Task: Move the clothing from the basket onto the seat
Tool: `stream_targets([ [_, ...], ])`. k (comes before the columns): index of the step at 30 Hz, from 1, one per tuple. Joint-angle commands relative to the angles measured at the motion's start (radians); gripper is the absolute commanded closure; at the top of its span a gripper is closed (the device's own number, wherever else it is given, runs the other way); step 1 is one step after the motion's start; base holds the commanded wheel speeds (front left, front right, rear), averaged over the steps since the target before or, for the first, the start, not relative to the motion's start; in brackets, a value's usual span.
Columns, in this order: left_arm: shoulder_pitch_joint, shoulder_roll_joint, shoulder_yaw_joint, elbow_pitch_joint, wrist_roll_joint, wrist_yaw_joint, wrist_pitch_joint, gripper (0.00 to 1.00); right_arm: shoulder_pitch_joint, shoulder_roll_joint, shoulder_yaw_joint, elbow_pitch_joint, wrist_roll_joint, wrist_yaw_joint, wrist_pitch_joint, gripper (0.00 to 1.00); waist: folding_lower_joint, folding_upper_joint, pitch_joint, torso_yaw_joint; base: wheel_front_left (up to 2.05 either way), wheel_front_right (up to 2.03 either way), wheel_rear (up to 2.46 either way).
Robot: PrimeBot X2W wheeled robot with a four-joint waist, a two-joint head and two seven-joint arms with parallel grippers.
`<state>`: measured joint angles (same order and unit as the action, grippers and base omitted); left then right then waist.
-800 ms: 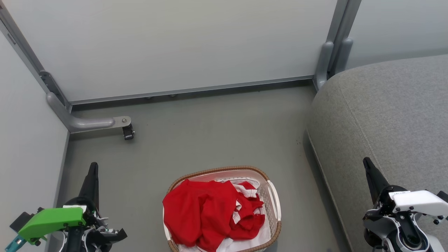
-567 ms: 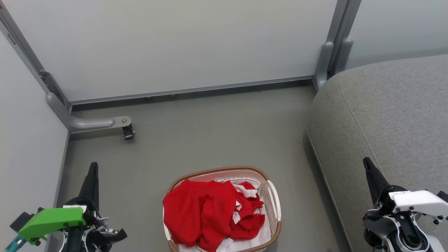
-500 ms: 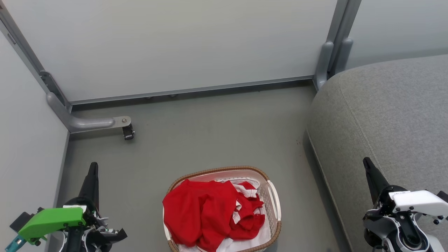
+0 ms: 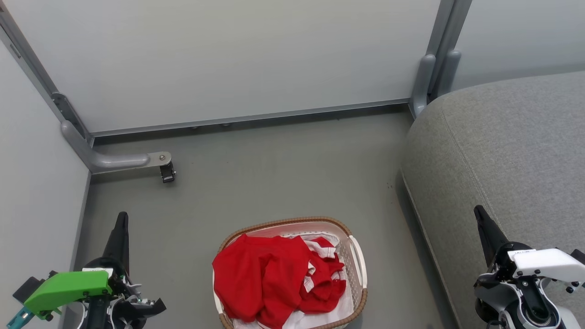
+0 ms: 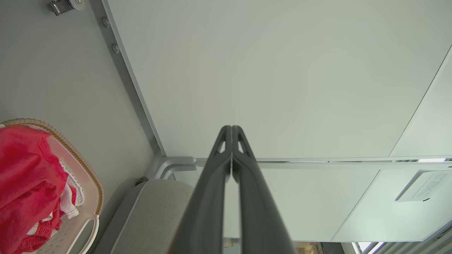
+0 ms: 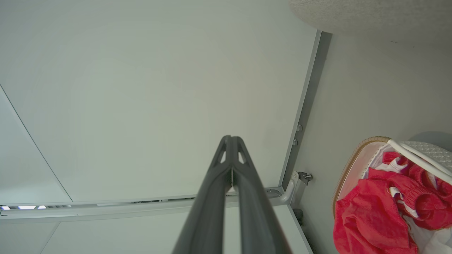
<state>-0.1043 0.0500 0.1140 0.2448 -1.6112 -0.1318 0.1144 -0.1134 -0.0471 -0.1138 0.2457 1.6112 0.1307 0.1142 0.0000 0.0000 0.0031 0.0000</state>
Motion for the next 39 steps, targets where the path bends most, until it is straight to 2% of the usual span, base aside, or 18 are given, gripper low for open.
stream_targets([
  [1,-0.009,0.0,0.001,-0.001,-0.003,0.002,0.003,1.0,0.011,-0.006,-0.002,-0.004,0.004,0.0,0.003,1.0,0.0,0.0,0.0,0.0,0.0,0.0,0.0],
  [39,-0.009,0.0,0.001,-0.001,-0.003,0.002,0.003,1.0,0.011,-0.006,-0.002,-0.004,0.004,0.0,0.003,1.0,0.0,0.0,0.0,0.0,0.0,0.0,0.0],
])
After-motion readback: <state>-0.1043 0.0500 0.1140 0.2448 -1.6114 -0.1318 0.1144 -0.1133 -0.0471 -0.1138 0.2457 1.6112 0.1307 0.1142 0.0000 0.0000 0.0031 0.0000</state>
